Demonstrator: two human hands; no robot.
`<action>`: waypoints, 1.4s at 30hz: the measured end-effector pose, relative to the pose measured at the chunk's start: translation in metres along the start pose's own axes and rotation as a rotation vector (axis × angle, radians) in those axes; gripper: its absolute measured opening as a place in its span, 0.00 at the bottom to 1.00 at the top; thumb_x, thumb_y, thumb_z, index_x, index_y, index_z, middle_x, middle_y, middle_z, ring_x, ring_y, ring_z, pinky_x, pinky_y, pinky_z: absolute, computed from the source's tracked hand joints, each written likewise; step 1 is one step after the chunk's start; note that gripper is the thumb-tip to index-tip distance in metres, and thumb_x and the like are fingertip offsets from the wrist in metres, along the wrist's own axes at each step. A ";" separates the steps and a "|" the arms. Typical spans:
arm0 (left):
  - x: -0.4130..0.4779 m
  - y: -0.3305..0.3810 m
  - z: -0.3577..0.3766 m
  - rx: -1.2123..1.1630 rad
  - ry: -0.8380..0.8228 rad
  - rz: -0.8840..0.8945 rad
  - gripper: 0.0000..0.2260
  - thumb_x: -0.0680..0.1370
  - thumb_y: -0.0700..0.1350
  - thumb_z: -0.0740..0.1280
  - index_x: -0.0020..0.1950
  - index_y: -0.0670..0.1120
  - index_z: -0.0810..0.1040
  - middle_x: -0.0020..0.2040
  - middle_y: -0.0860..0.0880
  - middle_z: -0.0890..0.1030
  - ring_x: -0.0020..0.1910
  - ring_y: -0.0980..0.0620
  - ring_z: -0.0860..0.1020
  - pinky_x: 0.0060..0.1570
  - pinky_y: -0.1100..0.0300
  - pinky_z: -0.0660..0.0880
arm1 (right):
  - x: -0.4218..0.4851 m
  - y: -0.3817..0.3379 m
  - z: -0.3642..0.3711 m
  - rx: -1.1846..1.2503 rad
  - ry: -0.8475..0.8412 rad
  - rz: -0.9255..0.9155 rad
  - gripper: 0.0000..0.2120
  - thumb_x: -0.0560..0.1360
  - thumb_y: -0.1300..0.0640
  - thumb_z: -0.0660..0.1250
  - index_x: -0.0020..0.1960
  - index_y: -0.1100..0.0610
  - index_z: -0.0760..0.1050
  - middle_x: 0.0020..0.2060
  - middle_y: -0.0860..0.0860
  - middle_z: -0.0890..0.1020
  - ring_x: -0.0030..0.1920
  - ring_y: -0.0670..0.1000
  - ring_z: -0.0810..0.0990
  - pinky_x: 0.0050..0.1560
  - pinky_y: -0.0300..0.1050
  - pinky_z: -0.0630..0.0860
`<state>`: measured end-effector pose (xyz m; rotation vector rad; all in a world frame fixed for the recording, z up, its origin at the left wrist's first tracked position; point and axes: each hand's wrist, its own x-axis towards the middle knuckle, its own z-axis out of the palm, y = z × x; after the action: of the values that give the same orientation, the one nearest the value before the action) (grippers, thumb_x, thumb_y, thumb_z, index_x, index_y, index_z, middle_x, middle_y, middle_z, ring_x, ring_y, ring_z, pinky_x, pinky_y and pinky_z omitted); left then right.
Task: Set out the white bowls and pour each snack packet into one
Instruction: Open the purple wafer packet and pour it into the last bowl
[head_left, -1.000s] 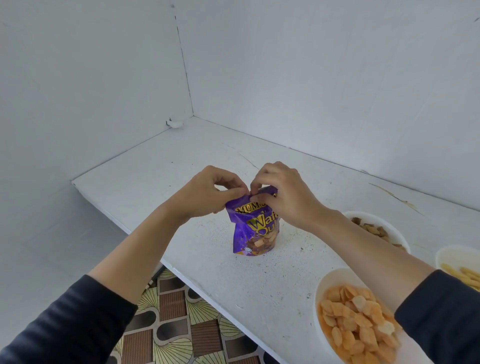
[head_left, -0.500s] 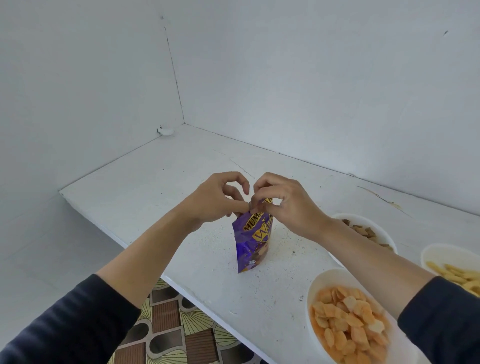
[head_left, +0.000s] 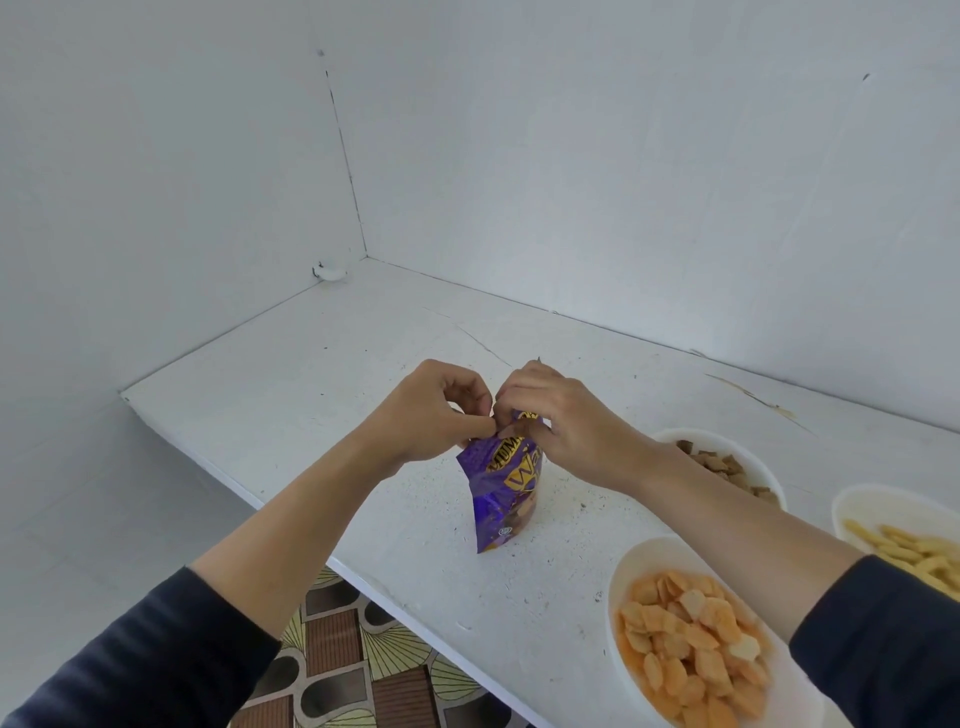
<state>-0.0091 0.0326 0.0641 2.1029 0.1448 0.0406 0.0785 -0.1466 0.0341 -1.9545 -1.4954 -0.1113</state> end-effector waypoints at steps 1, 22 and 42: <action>0.000 -0.001 0.001 0.006 0.004 0.002 0.09 0.71 0.33 0.71 0.36 0.45 0.79 0.33 0.50 0.79 0.29 0.55 0.74 0.32 0.66 0.70 | 0.000 0.000 0.000 -0.006 0.001 -0.008 0.07 0.74 0.70 0.67 0.44 0.60 0.78 0.43 0.49 0.78 0.48 0.48 0.71 0.55 0.43 0.69; 0.009 -0.008 -0.012 0.228 0.002 0.024 0.11 0.74 0.36 0.66 0.40 0.51 0.82 0.25 0.52 0.74 0.24 0.53 0.74 0.30 0.67 0.68 | -0.011 0.000 -0.009 -0.025 -0.040 0.064 0.05 0.79 0.59 0.69 0.45 0.57 0.75 0.44 0.46 0.76 0.50 0.48 0.71 0.51 0.42 0.70; 0.051 0.018 -0.016 0.464 -0.079 0.052 0.18 0.75 0.34 0.66 0.47 0.56 0.89 0.42 0.60 0.82 0.40 0.61 0.77 0.34 0.71 0.70 | 0.001 0.006 -0.038 -0.116 -0.275 0.236 0.09 0.77 0.54 0.71 0.43 0.56 0.73 0.38 0.47 0.74 0.43 0.46 0.69 0.43 0.40 0.64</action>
<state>0.0413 0.0432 0.0862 2.5672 0.0533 -0.0502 0.0960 -0.1678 0.0615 -2.2992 -1.4384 0.1845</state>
